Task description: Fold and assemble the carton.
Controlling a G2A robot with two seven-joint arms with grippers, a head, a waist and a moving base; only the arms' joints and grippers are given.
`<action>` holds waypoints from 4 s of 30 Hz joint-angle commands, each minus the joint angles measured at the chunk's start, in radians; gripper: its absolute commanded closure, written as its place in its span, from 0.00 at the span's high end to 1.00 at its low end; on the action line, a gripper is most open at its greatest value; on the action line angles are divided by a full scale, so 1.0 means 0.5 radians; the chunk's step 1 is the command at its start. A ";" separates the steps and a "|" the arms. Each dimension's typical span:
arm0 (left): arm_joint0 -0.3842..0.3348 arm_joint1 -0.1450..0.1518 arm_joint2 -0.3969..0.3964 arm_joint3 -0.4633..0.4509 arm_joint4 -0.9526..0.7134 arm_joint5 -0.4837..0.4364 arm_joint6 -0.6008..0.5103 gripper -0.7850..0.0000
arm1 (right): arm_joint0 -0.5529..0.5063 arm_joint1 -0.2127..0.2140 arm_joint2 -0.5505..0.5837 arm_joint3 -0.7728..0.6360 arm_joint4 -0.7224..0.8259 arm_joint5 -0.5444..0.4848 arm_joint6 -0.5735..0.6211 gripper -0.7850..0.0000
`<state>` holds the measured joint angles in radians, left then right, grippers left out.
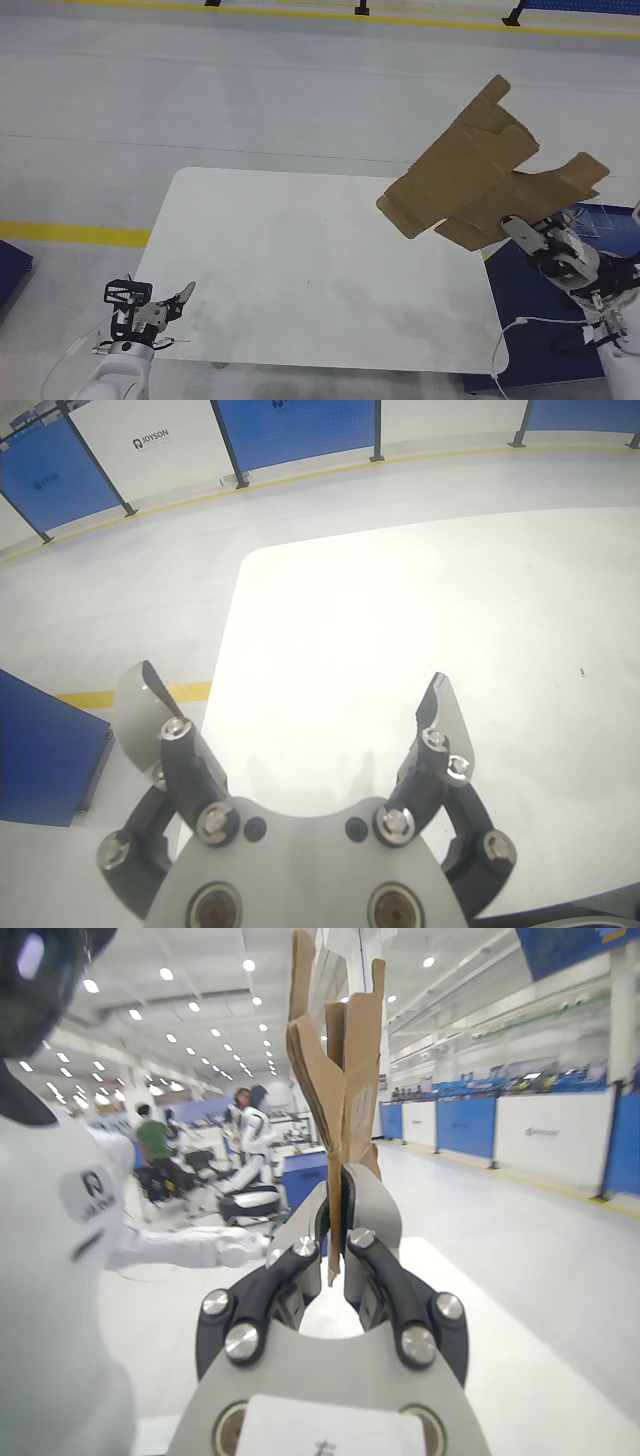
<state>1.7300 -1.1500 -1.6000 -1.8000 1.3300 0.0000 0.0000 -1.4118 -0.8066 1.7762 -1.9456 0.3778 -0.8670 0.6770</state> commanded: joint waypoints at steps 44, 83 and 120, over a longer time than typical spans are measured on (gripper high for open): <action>0.000 0.000 0.000 0.000 0.000 0.000 0.000 1.00 | -0.048 -0.128 -0.927 0.383 4.235 3.127 0.061 0.00; 0.000 0.000 0.000 0.000 0.000 0.000 0.000 1.00 | 0.053 -0.302 -0.719 0.768 1.928 1.424 1.687 0.00; -0.274 -0.015 0.182 -0.407 -3.058 0.338 -2.268 1.00 | 0.337 -0.446 -1.332 1.052 1.107 1.206 1.488 0.00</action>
<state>1.5996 -1.1578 -1.5269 -2.0049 -0.1964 0.1630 -1.1260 -1.2461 -1.0273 1.1193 -1.4222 0.9361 -0.2613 1.4182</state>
